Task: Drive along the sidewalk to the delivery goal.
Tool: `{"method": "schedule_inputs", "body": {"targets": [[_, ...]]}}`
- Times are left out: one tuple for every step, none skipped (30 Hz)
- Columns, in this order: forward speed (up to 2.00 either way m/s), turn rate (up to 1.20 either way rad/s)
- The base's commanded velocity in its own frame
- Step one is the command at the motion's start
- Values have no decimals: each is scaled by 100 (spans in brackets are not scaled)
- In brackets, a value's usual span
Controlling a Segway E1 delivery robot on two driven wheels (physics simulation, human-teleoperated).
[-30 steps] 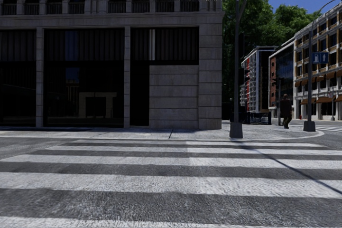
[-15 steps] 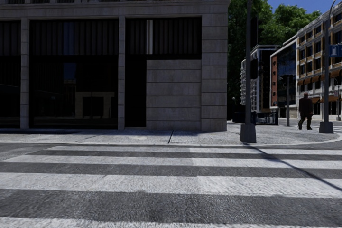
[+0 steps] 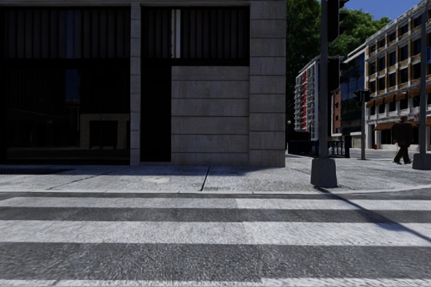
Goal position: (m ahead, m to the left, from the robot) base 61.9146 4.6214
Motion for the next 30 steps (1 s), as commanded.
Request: {"method": "schedule_inputs", "body": {"targets": [[200,-25],[200,-25],[200,-22],[200,-22],[200,-12],[200,0],[200,0],[200,0],[200,0],[200,0],[200,0],[200,0],[200,0],[200,0],[200,0],[200,0],[200,-2],[200,-6],[200,-13],[200,-13],[200,-20],[200,-26],[200,-28],[200,-28],[200,-29],[200,-29],[200,-29],[200,-29],[200,-29],[200,-29]]}}
